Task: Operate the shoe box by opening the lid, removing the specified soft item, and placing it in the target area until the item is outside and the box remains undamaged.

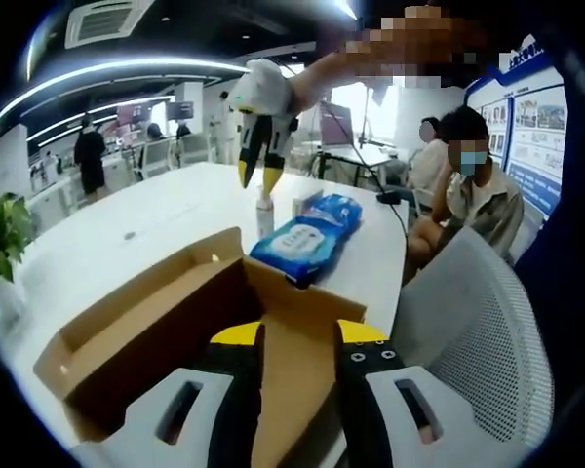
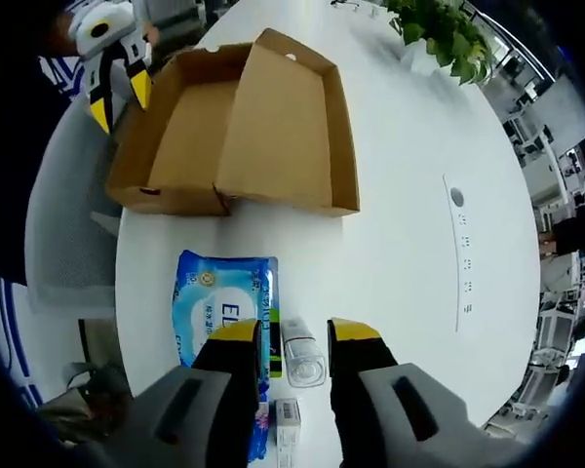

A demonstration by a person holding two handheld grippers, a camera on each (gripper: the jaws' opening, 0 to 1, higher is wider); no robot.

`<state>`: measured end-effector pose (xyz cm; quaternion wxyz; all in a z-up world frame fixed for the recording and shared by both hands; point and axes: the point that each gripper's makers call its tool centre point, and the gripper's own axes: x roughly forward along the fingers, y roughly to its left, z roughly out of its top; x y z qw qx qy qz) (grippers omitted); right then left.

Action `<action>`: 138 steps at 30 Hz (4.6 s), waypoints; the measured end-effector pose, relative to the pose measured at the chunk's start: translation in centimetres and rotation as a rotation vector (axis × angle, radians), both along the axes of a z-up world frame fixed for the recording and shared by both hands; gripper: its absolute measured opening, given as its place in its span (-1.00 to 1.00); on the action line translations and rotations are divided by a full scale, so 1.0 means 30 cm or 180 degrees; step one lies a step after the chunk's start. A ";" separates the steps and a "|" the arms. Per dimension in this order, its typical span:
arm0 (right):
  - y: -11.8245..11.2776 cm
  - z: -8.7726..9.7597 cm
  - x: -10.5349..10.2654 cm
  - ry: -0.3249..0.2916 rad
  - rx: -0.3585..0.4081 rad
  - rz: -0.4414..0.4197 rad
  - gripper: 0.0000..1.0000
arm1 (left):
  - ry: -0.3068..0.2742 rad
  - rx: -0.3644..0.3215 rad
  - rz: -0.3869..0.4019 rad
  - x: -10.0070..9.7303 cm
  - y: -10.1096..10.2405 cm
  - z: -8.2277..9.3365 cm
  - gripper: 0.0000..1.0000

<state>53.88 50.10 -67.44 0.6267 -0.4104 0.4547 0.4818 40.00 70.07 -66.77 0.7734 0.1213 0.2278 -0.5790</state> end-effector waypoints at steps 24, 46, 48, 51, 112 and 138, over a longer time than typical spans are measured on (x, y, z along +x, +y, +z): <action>0.201 0.032 -0.131 -0.0074 0.0140 0.0139 -0.48 | -0.0040 -0.0027 0.0381 0.049 0.159 0.035 -0.53; 0.412 0.007 -0.255 -0.0236 0.0874 -0.0655 -0.48 | 0.0226 -0.0051 0.1469 0.165 0.443 0.013 -0.58; 0.447 0.017 -0.271 -0.0181 0.1106 -0.0834 -0.47 | 0.0255 0.0055 0.1632 0.182 0.480 0.000 -0.55; 0.464 0.020 -0.285 -0.0264 0.1212 -0.0999 -0.48 | 0.0260 0.0122 0.1792 0.206 0.516 -0.006 -0.56; 0.507 -0.165 -0.388 -0.0769 0.1413 -0.1836 -0.78 | 0.0907 0.0641 0.2878 0.146 0.716 -0.207 -0.98; 0.531 -0.100 -0.330 -0.0734 0.1735 -0.2001 -0.67 | 0.1014 0.0292 0.3508 0.148 0.729 -0.209 -1.00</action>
